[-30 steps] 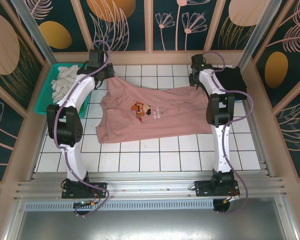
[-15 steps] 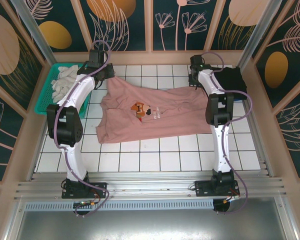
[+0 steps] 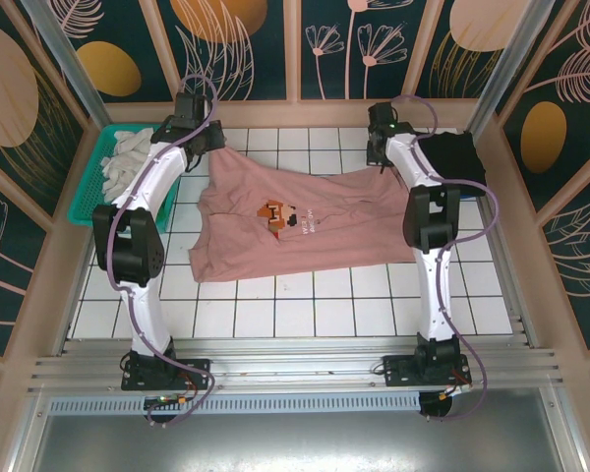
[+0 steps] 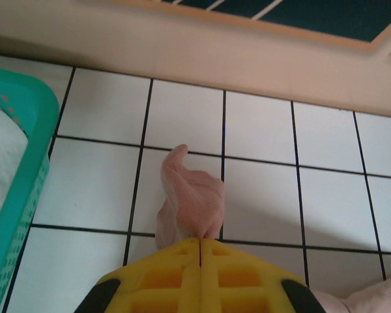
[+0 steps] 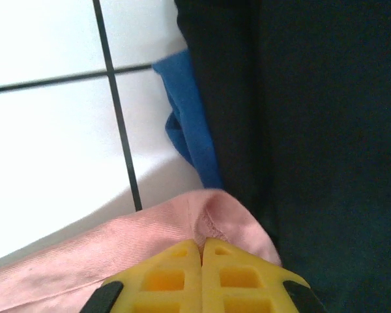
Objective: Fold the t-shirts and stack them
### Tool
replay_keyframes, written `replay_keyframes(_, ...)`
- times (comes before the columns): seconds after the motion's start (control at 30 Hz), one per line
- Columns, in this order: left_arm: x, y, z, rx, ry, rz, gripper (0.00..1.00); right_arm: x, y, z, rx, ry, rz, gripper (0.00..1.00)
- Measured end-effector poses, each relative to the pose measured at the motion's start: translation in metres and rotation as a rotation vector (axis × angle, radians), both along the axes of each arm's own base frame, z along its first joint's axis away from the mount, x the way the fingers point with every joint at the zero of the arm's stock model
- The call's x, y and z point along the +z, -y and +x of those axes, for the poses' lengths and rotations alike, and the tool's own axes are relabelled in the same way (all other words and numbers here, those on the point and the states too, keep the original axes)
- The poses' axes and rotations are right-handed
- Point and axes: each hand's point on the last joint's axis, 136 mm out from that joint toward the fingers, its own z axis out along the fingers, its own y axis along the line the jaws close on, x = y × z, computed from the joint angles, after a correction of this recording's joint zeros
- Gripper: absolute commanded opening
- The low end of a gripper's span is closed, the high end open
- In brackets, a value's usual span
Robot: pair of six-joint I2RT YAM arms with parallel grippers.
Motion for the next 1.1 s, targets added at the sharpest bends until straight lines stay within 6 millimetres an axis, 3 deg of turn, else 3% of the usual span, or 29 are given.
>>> replay_keyframes(0.2,0.035,0.003,0.019,0.000,0.075,-0.009,0.00,0.057,0.012,0.012,-0.012,0.108,0.098,0.00)
replay_keyframes(0.3,0.040,0.003,0.021,0.000,0.087,-0.010,0.00,0.071,0.030,0.016,-0.033,0.130,0.144,0.00)
replay_keyframes(0.43,0.033,0.001,0.020,0.004,0.068,0.006,0.00,0.066,0.049,0.015,-0.052,0.113,0.181,0.00)
replay_keyframes(0.73,0.009,-0.005,0.015,0.020,0.017,0.037,0.00,0.044,0.058,0.008,-0.055,0.072,0.298,0.00)
replay_keyframes(0.87,-0.024,-0.001,-0.015,-0.005,-0.067,-0.001,0.00,0.013,0.048,-0.021,-0.049,0.005,0.315,0.00)
replay_keyframes(0.97,-0.042,0.001,-0.057,-0.021,-0.120,-0.051,0.00,-0.001,0.038,-0.050,-0.038,-0.028,0.343,0.00)
replay_keyframes(1.1,-0.042,-0.004,-0.124,-0.010,-0.124,-0.117,0.00,-0.001,0.035,-0.081,-0.035,-0.007,0.381,0.00)
